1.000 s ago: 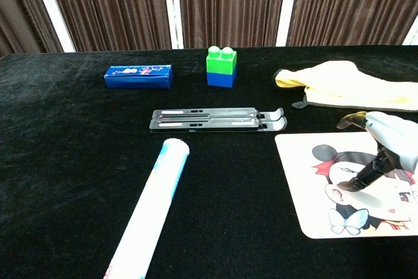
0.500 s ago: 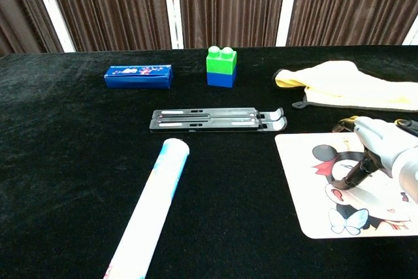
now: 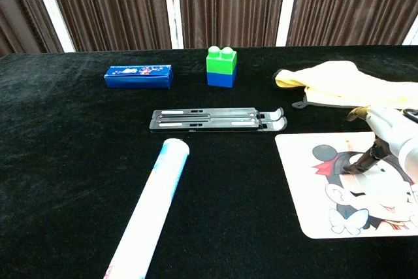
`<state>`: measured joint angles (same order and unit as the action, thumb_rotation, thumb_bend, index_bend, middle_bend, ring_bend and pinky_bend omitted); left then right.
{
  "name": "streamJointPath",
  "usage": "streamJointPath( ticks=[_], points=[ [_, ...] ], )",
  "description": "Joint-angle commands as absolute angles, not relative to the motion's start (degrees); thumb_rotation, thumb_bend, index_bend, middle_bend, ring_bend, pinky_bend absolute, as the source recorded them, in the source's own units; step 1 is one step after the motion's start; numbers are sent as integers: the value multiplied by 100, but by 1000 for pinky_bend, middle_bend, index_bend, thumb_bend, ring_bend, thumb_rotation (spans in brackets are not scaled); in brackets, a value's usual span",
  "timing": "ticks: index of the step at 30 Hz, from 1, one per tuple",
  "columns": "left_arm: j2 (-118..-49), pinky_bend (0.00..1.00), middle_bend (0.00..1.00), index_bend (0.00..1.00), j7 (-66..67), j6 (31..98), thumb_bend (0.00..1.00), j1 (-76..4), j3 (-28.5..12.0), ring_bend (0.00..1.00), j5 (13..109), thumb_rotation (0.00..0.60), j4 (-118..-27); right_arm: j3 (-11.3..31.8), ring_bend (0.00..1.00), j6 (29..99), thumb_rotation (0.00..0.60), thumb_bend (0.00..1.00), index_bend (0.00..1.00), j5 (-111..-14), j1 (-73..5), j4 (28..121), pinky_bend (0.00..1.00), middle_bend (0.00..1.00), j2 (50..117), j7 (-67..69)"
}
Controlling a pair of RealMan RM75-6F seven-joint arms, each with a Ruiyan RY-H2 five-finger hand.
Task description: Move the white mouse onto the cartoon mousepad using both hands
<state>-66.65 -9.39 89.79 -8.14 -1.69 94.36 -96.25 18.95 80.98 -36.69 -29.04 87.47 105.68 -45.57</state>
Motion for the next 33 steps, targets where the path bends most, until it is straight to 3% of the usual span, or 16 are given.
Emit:
streamJointPath(
  ticks=[1, 14, 20, 28, 33],
  points=[
    [-6665, 0, 0, 0, -932, 8977, 172, -815, -166, 0, 9443, 600, -9630, 1943, 0, 8049, 600, 219, 120, -3612, -2915, 8667, 0, 0, 10557, -4529],
    [-6710, 0, 0, 0, -821, 8963, 171, -816, -188, 0, 9404, 600, -9603, 1775, 0, 7862, 600, 201, 120, -4197, -2876, 9100, 0, 0, 10331, -4040],
    [-6780, 0, 0, 0, -718, 8915, 171, -812, -234, 0, 9250, 600, -9468, 1422, 0, 7489, 600, 184, 120, -5077, -2775, 9465, 0, 0, 9670, -3510],
    [-6998, 0, 0, 0, -489, 8930, 172, -752, -278, 0, 9053, 600, -9158, 877, 0, 7961, 600, 180, 120, -6565, -2305, 9317, 0, 0, 8868, -2523],
    [-7125, 0, 0, 0, -380, 8965, 173, -678, -206, 0, 9052, 600, -8964, 549, 0, 8193, 600, 178, 120, -7003, -1854, 9045, 0, 0, 8361, -1655]
  ],
)
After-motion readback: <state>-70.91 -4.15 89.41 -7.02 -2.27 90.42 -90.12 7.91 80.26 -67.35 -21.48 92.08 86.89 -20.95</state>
